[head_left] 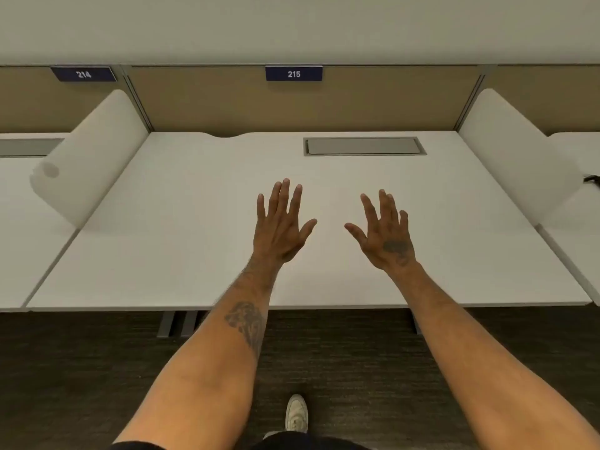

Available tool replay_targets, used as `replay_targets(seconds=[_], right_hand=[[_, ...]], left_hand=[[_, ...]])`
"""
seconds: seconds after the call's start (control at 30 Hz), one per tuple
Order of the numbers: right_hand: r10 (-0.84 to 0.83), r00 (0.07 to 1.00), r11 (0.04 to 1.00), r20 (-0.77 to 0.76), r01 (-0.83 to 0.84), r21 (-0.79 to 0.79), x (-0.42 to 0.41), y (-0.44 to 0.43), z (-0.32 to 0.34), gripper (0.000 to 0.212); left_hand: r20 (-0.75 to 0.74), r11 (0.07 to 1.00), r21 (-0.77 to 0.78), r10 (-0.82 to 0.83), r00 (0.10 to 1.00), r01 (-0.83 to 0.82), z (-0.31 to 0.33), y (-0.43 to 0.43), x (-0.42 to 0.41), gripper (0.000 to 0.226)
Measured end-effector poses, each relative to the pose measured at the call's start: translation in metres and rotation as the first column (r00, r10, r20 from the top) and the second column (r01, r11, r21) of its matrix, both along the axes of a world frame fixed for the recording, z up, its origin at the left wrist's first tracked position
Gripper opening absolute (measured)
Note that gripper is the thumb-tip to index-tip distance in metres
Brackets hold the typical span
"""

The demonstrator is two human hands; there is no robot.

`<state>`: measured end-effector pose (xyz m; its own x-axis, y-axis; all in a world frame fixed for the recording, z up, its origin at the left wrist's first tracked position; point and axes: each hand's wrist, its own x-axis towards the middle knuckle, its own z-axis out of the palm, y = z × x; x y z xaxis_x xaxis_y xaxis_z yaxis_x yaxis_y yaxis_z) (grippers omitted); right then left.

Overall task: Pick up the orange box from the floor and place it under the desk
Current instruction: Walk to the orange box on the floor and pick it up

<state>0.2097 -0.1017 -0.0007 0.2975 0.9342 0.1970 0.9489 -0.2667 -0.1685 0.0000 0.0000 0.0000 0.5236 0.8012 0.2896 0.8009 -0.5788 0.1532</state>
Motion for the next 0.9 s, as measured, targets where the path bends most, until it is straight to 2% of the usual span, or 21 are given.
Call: replay_targets(seconds=[0.13,0.5,0.73,0.9], right_hand=[[0.018,0.999,1.000,0.036,-0.017,-0.023,0.006,-0.027,-0.004,0.081],[0.111,0.994,0.990,0.006,-0.110,-0.087,0.027,-0.128,-0.030,0.085],[0.149,0.987,0.981,-0.056,-0.155,-0.118,0.014,-0.159,-0.046,0.087],[0.199,0.979,0.964,-0.054,-0.205,-0.171,-0.013,-0.168,-0.067,0.085]], left_hand=[[-0.045,0.999,0.019,0.034,0.998,-0.033,0.002,-0.032,0.003,0.079],[-0.121,0.994,-0.018,0.101,0.987,-0.104,-0.021,-0.151,0.007,0.083],[-0.178,0.980,-0.074,0.171,0.969,-0.187,-0.039,-0.202,-0.023,0.084],[-0.165,0.963,-0.123,0.218,0.962,-0.239,-0.055,-0.230,-0.058,0.084]])
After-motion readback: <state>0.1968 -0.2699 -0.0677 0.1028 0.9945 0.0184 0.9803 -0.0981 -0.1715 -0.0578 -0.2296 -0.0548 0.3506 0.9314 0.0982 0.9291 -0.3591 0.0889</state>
